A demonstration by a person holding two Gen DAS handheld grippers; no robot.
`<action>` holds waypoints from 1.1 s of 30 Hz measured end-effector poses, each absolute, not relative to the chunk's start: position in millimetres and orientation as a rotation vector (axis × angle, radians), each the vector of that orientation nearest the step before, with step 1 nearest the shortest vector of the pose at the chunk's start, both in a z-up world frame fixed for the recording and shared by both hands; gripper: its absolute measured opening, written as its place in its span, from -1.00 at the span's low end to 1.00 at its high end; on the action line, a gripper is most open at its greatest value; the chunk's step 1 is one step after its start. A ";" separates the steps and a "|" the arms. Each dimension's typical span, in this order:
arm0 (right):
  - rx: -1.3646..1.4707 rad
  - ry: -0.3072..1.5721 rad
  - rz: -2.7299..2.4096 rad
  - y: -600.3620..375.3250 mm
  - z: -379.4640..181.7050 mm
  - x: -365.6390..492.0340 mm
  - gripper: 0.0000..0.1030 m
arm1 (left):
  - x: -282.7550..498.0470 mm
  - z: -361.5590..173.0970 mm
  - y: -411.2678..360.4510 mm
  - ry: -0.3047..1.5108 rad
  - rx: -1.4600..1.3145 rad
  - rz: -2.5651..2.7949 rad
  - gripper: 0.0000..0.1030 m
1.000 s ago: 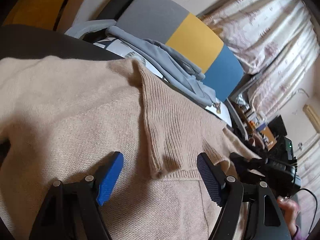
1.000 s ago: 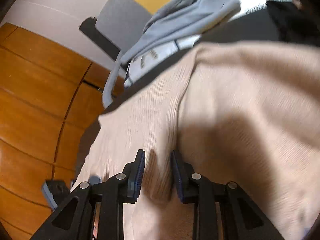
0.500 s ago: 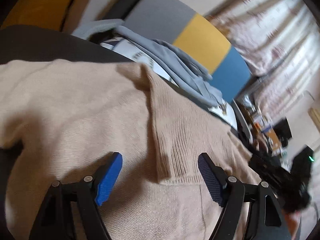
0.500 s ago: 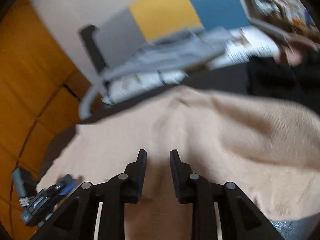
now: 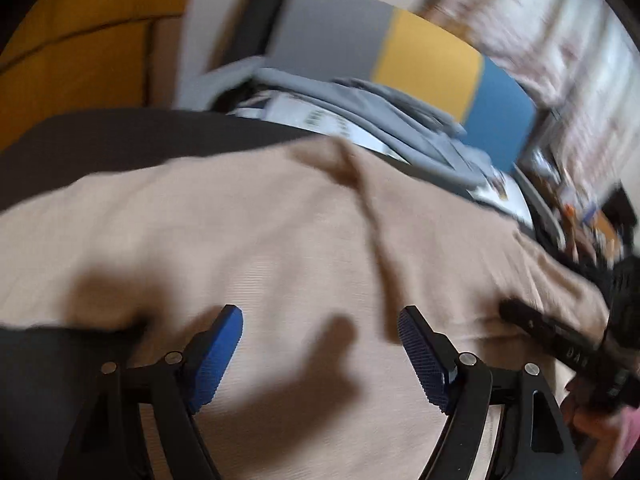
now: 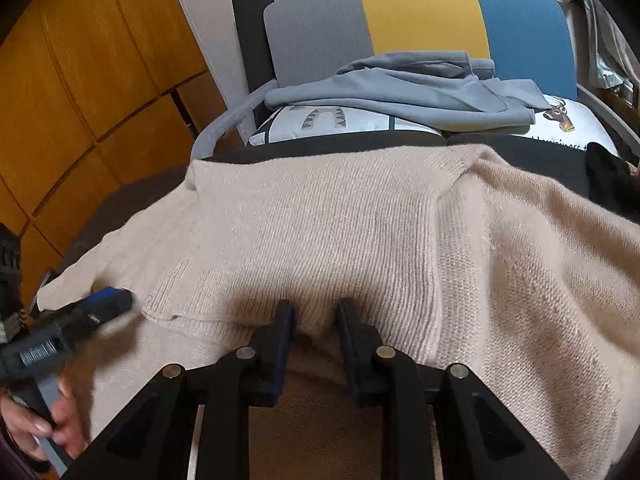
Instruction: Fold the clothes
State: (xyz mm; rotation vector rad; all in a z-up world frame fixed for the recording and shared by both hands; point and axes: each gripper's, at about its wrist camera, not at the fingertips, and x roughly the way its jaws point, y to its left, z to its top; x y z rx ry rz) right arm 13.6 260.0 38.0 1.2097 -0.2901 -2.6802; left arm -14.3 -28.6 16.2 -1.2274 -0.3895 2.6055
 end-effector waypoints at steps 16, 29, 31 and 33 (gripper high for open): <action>1.177 -0.362 -2.675 256.9 37.5 -3.2 -0.55 | 21.8 -1.7 -340.2 -1.401 -1.572 3.247 0.88; 1.174 -0.369 -2.680 256.7 38.5 -2.0 -0.55 | -16.2 -18.2 -346.5 -0.885 -1.751 3.419 1.00; 1.174 -0.368 -2.681 257.2 38.3 -1.8 -0.55 | -16.2 -19.3 -345.5 -0.874 -1.730 3.433 1.00; 1.173 -0.369 -2.680 258.1 38.0 -1.6 -0.55 | -16.1 -19.9 -347.2 -0.888 -1.721 3.434 1.00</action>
